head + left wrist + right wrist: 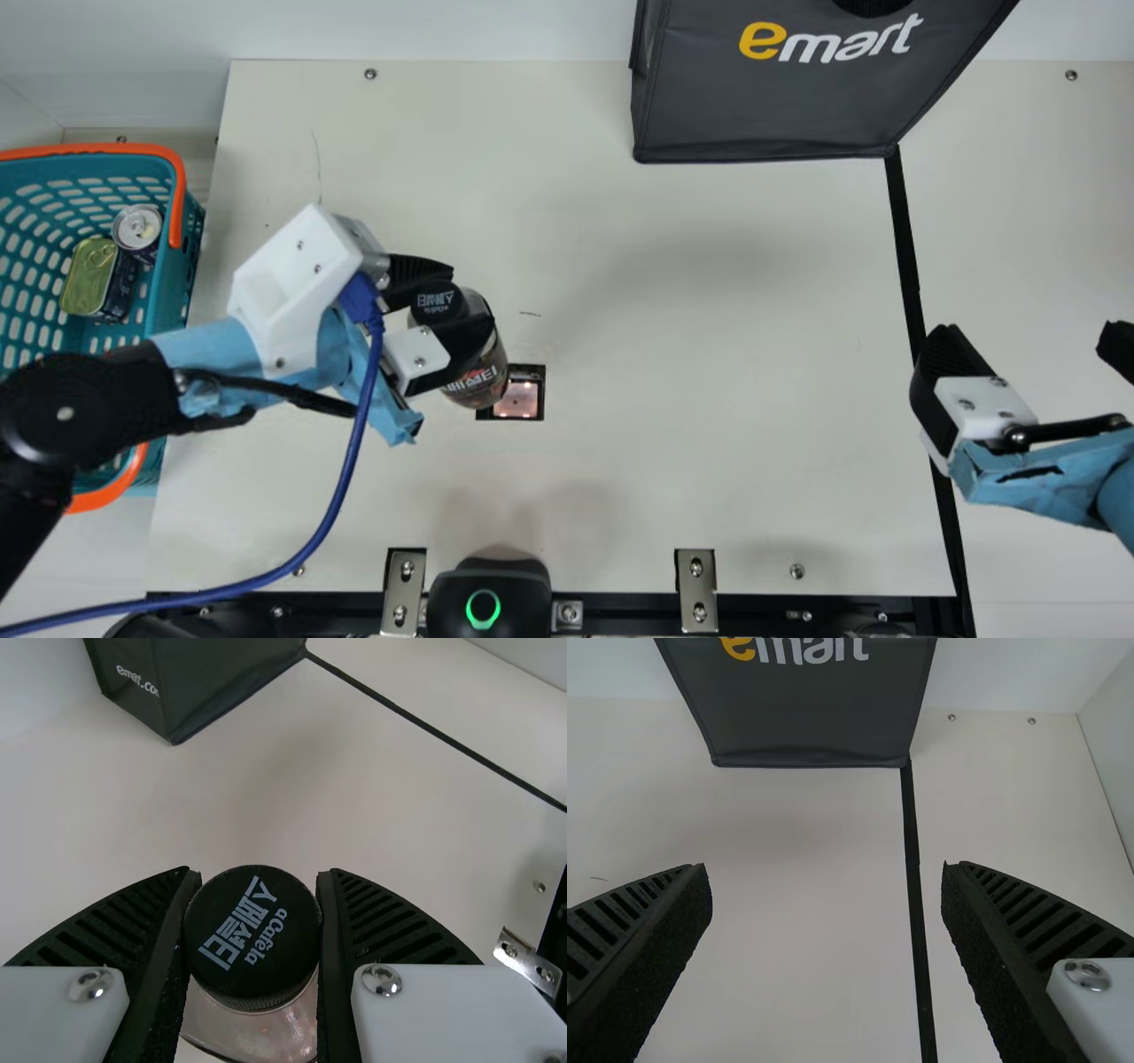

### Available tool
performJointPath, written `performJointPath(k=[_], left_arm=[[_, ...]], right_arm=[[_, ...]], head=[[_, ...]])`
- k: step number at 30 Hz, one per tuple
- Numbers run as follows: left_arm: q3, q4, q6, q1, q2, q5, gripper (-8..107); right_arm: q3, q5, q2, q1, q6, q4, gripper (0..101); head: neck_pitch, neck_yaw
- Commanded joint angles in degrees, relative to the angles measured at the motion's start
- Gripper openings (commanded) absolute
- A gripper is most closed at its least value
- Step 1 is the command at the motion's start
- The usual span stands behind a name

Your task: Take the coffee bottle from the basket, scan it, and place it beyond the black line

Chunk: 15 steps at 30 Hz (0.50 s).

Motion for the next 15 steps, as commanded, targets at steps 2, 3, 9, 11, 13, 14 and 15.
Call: performJointPath(k=[2, 3, 9, 11, 13, 14, 15], left_arm=[[0.36, -1.7, 5.97, 1.68, 0.56, 1.4, 10], [0.49, -2.01, 6.77, 1.93, 0.7, 1.62, 10], [1.32, -3.39, 10.39, 1.86, 1.1, 2.02, 10], [1.51, -3.67, 11.14, 1.34, 1.09, 1.89, 10], [1.65, -3.96, 11.86, 0.75, 1.04, 1.82, 10], [1.68, -4.11, 12.24, 0.42, 1.02, 1.79, 10], [1.71, -4.26, 12.63, 0.11, 0.99, 1.78, 10]], right_arm=[[0.0, 0.0, 0.0, 0.0, 0.0, 0.0, 91], [0.0, 0.0, 0.0, 0.0, 0.0, 0.0, 91], [0.0, 0.0, 0.0, 0.0, 0.0, 0.0, 91], [0.0, 0.0, 0.0, 0.0, 0.0, 0.0, 91], [0.0, 0.0, 0.0, 0.0, 0.0, 0.0, 91], [0.0, 0.0, 0.0, 0.0, 0.0, 0.0, 91], [0.0, 0.0, 0.0, 0.0, 0.0, 0.0, 91]], head=[[-1.57, 0.09], [-1.57, 0.09], [-1.57, 0.09], [-1.57, 0.09], [-1.57, 0.09], [-1.57, 0.09], [-1.57, 0.09]])
